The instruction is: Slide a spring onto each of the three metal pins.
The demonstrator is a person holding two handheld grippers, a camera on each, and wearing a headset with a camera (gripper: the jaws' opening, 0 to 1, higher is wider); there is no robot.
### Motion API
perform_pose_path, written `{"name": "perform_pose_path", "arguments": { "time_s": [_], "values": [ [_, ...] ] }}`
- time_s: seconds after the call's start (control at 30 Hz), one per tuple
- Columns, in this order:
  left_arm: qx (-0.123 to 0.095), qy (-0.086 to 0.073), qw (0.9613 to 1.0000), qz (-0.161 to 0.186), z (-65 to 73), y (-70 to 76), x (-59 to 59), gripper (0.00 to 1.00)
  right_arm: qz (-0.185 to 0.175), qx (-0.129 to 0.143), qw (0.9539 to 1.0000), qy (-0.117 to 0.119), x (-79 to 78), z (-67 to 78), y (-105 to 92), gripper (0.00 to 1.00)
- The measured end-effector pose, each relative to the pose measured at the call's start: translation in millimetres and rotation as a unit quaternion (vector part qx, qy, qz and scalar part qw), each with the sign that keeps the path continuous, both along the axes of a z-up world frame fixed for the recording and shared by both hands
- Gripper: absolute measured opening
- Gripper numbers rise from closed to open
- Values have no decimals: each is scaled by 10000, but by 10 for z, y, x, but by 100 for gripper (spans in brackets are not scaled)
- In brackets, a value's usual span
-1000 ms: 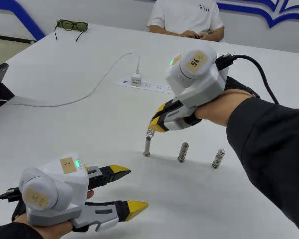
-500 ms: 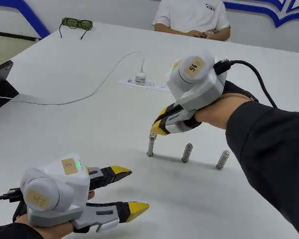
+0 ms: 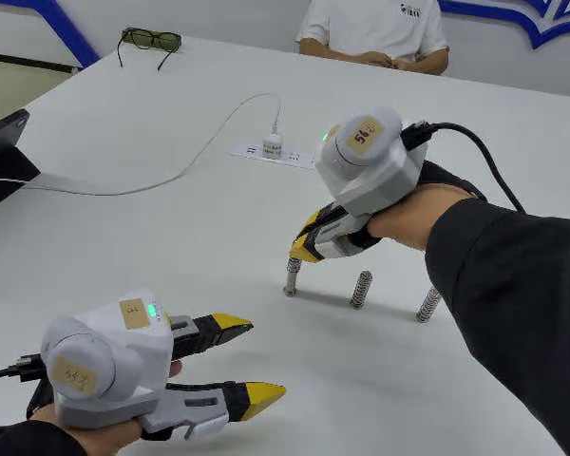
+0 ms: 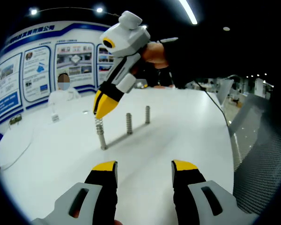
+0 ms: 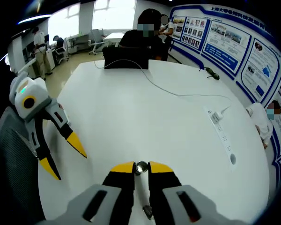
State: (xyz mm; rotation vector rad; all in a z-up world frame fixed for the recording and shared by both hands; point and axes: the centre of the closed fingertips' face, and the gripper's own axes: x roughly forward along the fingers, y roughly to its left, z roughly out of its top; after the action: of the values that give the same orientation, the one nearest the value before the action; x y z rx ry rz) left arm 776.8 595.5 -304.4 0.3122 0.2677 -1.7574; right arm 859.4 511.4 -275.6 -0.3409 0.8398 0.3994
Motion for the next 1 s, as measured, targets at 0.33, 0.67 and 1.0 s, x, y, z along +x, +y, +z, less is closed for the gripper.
{"name": "perform_pose_path", "arguments": {
  "time_s": [0.33,0.67,1.0],
  "values": [
    [7,18,10000,24,-9,0,24,47,-95,37,9999,108,5,-133,-11,12],
    [8,41,10000,34,-21,-5,32,47,-193,73,9996,213,-13,-307,-7,12],
    [13,48,10000,48,-29,-2,43,47,-275,98,9994,188,18,-349,-34,12]
  ]
}}
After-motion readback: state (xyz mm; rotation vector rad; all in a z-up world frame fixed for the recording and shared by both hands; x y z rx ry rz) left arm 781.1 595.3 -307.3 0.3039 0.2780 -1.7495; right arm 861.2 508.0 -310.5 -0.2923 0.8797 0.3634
